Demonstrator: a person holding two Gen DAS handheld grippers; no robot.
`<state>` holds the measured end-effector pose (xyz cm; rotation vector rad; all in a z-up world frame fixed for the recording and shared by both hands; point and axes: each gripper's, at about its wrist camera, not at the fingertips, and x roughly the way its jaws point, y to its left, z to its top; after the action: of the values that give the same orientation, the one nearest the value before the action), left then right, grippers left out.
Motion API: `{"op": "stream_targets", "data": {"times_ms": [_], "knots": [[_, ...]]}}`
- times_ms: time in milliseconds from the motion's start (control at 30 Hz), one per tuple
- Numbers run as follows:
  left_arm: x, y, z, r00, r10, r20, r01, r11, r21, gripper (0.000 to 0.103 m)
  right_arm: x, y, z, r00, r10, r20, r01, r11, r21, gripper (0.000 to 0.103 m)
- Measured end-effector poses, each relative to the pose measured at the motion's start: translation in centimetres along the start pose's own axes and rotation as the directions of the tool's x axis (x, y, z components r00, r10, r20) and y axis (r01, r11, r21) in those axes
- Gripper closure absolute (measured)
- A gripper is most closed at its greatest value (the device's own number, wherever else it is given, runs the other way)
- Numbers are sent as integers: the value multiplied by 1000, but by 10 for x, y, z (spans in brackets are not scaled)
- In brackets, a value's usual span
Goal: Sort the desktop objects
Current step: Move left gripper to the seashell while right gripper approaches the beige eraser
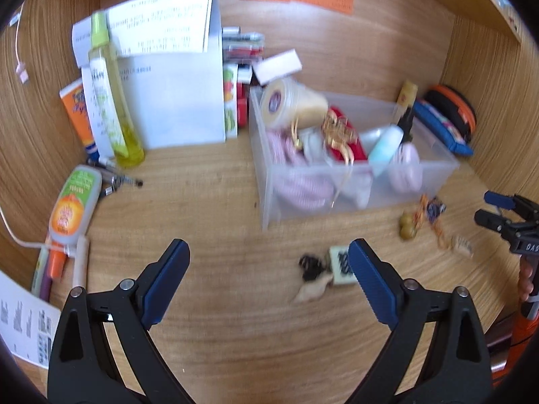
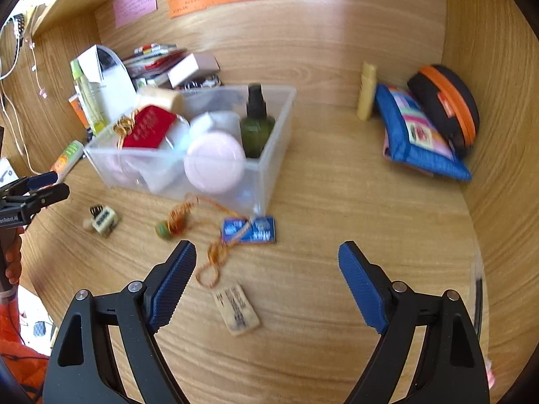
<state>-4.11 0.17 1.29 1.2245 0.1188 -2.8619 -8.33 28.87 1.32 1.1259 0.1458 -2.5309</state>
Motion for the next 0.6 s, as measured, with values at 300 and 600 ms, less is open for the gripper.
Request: {"op": "stream_targets", "data": {"times_ms": [300,600], "knots": [[6,5,-26,999,13,-38,-13,1000,-10,7,5,19,-24,999,-23,-34,20,997,-71,18],[13,-12,-34,999,23,-49,-20,997,69,12,12,30,-34,997,-51,-65,42,990,-136,32]]}}
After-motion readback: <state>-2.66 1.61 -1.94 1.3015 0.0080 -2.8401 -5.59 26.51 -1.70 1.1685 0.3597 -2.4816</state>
